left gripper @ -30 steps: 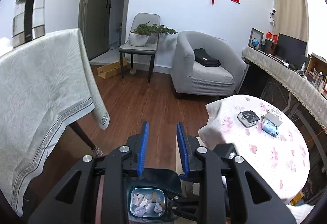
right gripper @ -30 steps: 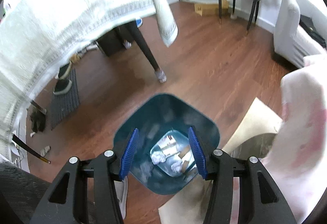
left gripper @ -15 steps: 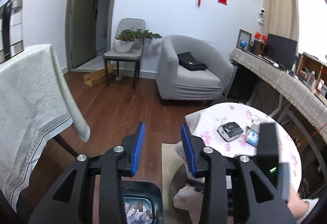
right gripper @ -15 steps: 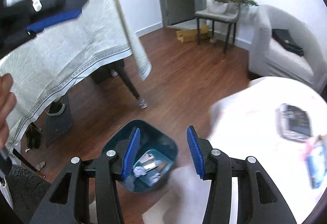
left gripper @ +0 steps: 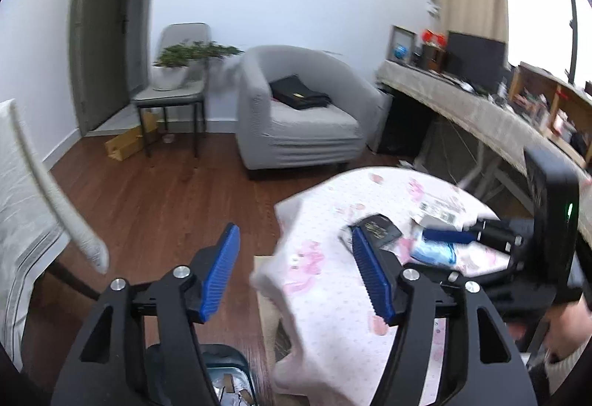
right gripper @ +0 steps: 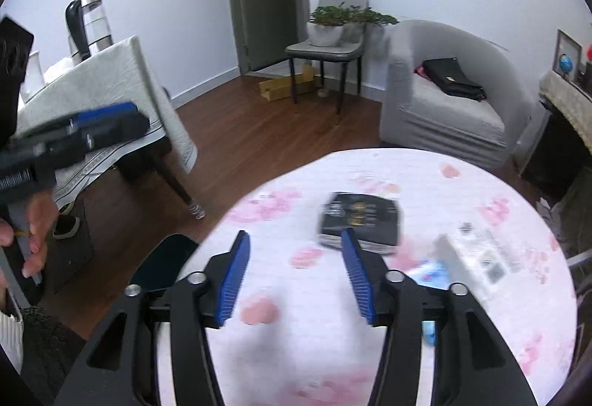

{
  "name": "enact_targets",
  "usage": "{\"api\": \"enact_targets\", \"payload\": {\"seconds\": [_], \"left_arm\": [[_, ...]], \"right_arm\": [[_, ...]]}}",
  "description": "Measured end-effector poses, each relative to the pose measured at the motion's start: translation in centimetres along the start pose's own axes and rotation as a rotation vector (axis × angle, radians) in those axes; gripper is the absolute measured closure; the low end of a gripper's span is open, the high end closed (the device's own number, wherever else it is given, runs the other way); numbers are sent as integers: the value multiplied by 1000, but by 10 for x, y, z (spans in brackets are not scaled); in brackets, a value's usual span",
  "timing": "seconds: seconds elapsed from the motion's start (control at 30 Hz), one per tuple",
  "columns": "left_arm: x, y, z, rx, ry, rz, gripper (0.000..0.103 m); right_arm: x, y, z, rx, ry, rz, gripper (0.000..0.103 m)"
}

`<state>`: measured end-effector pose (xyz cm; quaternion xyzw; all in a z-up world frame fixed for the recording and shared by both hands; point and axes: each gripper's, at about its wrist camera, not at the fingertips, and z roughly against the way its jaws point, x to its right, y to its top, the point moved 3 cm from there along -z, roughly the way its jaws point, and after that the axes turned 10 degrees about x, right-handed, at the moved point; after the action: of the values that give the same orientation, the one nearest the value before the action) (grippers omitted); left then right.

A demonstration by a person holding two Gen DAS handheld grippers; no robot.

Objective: Collect trash
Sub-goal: 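Move both tools back over the table toward the tissue pack and white box, then close the left tool on the black Face tissue pack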

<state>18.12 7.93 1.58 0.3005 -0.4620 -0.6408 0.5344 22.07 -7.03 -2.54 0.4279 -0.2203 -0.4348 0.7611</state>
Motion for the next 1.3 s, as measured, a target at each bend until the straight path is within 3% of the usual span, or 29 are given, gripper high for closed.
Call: {"api": "enact_targets", "payload": {"seconds": [0.23, 0.27, 0.37, 0.73, 0.8, 1.07, 1.3], "left_arm": [[41, -18, -41, -61, -107, -148, 29], [46, -19, -45, -72, -126, -154, 25], [61, -29, -66, -127, -183, -191, 24], [79, -41, -125, -245, -238, -319, 19], [81, -43, -132, -252, -274, -315, 13], [90, -56, -164, -290, -298, -378, 12], [90, -58, -183, -322, -318, -373, 12]], "right_arm": [[48, -1, 18, -4, -6, -3, 38], [57, 0, 21, 0, -10, -9, 34], [78, -4, 26, 3, -11, -34, 28], [132, -11, 28, 9, 16, -118, 26], [138, -10, 26, 8, 18, -132, 26], [156, -19, 14, -32, 45, -168, 26], [161, -22, 1, -62, 84, -192, 26]]}}
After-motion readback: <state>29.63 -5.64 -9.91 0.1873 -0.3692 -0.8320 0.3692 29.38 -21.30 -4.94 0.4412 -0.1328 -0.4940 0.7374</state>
